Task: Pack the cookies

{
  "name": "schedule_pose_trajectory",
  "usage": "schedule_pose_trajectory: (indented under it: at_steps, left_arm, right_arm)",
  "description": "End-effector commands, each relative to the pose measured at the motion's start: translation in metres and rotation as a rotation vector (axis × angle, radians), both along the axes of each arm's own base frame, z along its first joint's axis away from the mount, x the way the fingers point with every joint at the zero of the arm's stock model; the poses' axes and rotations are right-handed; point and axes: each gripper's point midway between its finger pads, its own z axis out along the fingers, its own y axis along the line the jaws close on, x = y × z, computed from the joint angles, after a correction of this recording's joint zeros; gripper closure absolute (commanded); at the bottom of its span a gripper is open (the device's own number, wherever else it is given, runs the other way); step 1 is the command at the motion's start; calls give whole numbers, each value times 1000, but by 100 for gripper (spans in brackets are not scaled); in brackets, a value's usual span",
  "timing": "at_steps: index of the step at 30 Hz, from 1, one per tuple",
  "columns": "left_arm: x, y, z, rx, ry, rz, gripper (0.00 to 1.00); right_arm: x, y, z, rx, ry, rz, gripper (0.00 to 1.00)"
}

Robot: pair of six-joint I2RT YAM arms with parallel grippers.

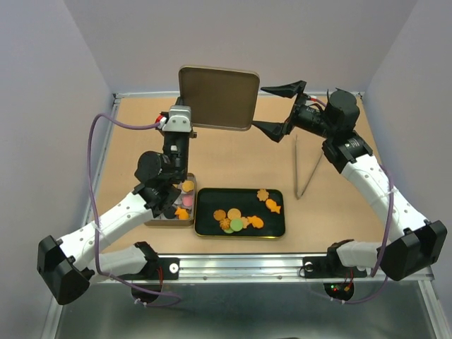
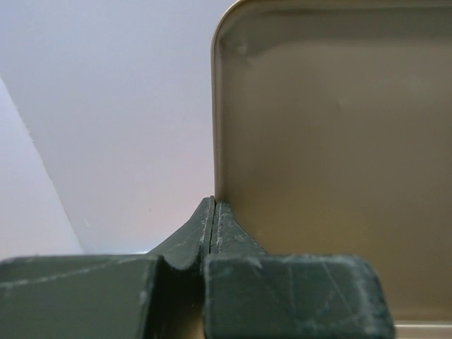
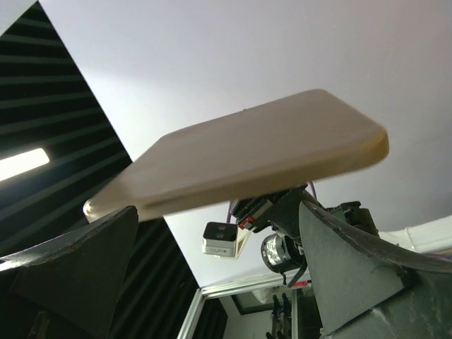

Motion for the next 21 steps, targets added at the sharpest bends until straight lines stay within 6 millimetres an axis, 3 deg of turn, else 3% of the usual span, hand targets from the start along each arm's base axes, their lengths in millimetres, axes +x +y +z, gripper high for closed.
schedule_pose_trajectory:
  at_steps: [1, 8, 21]
  left_arm:
    - [-24, 24, 41, -124, -120, 15, 100]
    - [-26, 25, 40, -134, -116, 21, 100]
    - [-27, 2, 40, -86, -127, -7, 100]
  right_arm:
    - [-11, -11, 47, 156, -47, -17, 0]
    - [-4, -13, 46, 182, -31, -49, 0]
    - [-3, -5, 49, 178, -35, -8, 0]
